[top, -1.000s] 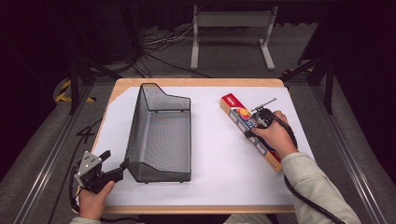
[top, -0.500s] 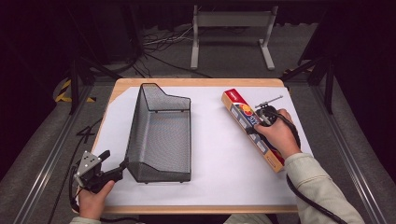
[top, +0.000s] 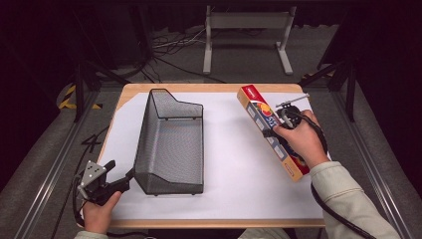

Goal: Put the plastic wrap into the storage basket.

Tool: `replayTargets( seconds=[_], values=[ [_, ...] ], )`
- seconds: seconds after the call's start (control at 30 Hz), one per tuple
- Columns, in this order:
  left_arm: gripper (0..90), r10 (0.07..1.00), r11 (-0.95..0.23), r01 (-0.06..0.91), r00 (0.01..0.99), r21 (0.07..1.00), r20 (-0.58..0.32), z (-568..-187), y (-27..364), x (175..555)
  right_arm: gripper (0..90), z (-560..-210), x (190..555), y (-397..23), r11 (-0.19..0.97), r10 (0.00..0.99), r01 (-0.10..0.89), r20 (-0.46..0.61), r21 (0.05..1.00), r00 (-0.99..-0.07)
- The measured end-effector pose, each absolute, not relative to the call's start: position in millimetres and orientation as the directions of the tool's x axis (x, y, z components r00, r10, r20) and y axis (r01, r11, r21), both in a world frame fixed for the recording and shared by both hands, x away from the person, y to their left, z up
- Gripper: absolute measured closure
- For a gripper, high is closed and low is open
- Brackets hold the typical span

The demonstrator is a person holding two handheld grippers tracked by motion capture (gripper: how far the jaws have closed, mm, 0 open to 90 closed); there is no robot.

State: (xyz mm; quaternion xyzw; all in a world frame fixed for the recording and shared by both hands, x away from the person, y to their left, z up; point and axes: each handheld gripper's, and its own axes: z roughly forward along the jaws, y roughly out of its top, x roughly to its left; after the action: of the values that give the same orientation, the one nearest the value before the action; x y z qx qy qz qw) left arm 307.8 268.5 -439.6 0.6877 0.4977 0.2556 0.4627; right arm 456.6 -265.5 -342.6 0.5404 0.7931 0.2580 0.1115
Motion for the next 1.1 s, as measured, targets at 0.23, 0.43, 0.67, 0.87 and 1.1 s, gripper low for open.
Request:
replayTargets(
  seconds=[0.23,0.43,0.67,0.87,1.1],
  values=[
    [21.7,0.922,-0.074,0.449,0.37,0.89,-0.11,-439.8,269.1,307.8,40.0,-328.9,447.9,-265.0,0.25,0.918,0.797,0.128,0.549,-0.376],
    [21.7,0.923,-0.075,0.449,0.37,0.891,-0.108,-439.8,268.7,307.7,40.1,-322.3,437.3,-260.9,0.25,0.916,0.796,0.131,0.551,-0.379],
    [21.7,0.923,-0.075,0.447,0.369,0.891,-0.108,-439.8,268.7,307.8,40.1,-313.9,427.2,-250.7,0.246,0.919,0.788,0.124,0.564,-0.375],
    [21.7,0.923,-0.076,0.445,0.37,0.892,-0.105,-439.7,268.7,307.6,40.1,-309.4,419.1,-230.4,0.218,0.921,0.789,0.146,0.574,-0.361],
    [21.7,0.923,-0.076,0.444,0.37,0.893,-0.105,-439.6,268.8,308.1,40.1,-307.8,417.8,-206.5,0.187,0.918,0.808,0.194,0.559,-0.346]
  ],
)
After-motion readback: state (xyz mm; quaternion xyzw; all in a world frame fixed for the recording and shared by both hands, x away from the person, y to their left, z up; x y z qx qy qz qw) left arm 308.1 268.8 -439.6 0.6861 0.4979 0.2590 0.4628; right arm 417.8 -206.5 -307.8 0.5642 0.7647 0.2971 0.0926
